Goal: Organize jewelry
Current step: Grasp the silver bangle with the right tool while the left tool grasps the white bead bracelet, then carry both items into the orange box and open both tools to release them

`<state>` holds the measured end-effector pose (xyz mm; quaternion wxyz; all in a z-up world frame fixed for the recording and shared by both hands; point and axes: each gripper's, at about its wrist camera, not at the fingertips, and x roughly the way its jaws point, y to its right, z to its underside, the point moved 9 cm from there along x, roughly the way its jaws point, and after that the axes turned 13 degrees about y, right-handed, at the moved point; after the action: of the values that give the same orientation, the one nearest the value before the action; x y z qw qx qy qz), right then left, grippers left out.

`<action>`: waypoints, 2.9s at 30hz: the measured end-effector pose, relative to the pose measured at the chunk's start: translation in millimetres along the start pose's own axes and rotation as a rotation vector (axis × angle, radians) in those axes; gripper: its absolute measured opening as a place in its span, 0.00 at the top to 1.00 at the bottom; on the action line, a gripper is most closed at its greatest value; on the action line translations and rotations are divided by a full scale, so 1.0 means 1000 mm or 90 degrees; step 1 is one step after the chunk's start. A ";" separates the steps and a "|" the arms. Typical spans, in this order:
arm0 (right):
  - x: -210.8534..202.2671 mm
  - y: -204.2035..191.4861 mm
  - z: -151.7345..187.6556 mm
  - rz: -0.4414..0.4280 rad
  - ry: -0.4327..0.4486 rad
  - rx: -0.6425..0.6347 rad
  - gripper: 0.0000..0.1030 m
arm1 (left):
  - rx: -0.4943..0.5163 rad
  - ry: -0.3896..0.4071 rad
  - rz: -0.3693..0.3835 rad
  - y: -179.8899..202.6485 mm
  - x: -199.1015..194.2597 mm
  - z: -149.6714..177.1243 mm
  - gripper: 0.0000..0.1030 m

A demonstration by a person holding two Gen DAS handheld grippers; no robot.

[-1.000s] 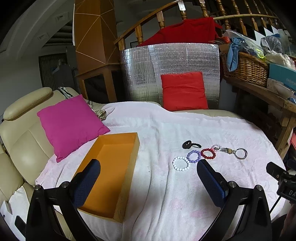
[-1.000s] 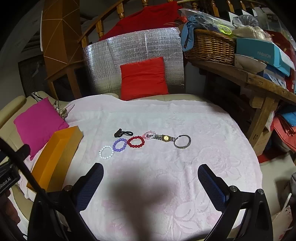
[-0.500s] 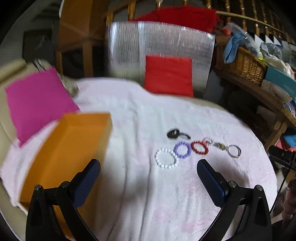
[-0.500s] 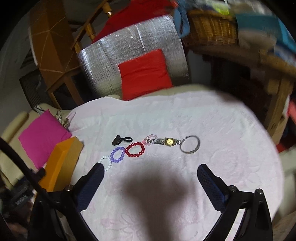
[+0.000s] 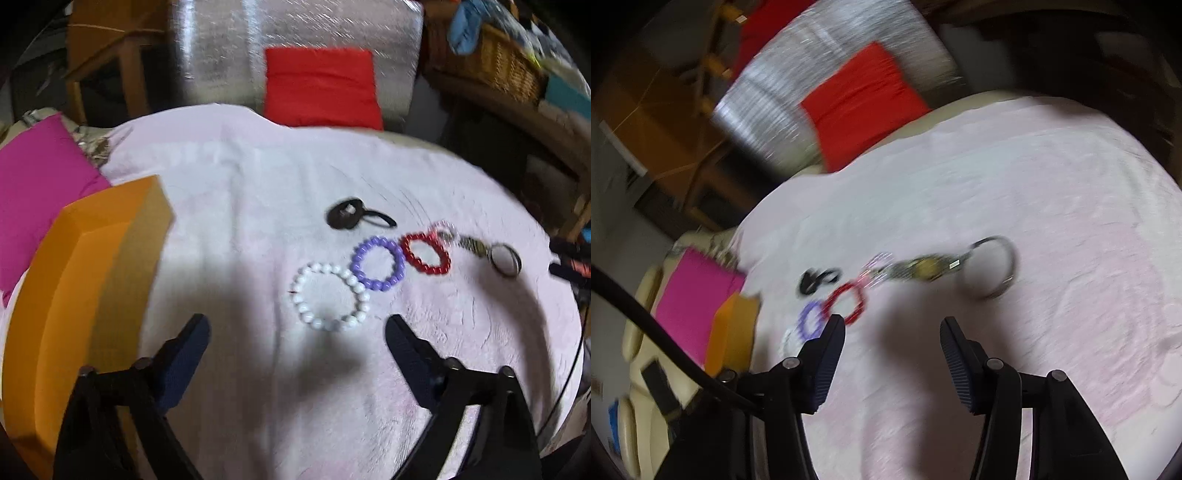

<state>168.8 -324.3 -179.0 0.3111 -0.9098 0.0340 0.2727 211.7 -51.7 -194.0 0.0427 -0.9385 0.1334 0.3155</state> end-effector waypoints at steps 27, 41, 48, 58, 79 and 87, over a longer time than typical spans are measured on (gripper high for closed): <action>0.061 0.081 -0.028 0.256 -0.010 -0.041 0.95 | -0.005 -0.070 0.091 0.018 0.040 0.008 0.41; 0.027 0.074 -0.042 0.196 0.051 0.045 0.95 | -0.021 -0.064 0.116 0.020 0.049 0.011 0.79; 0.030 0.055 -0.039 0.157 0.056 0.064 0.95 | -0.024 -0.052 0.139 0.027 0.043 0.006 0.91; 0.029 0.019 -0.034 0.111 0.063 0.048 0.95 | -0.038 -0.002 0.153 0.015 0.005 -0.010 0.91; 0.053 -0.159 0.043 -0.047 0.017 -0.142 0.95 | -0.100 0.229 0.147 -0.076 -0.151 -0.070 0.91; 0.082 -0.300 0.112 -0.156 -0.038 -0.246 0.95 | -0.142 0.213 -0.018 -0.182 -0.160 -0.038 0.91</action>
<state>254.2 -8.3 -130.6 0.1626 -0.9413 -0.1391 0.2612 161.8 152.6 -67.5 -0.0798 -0.9785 0.0898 0.1675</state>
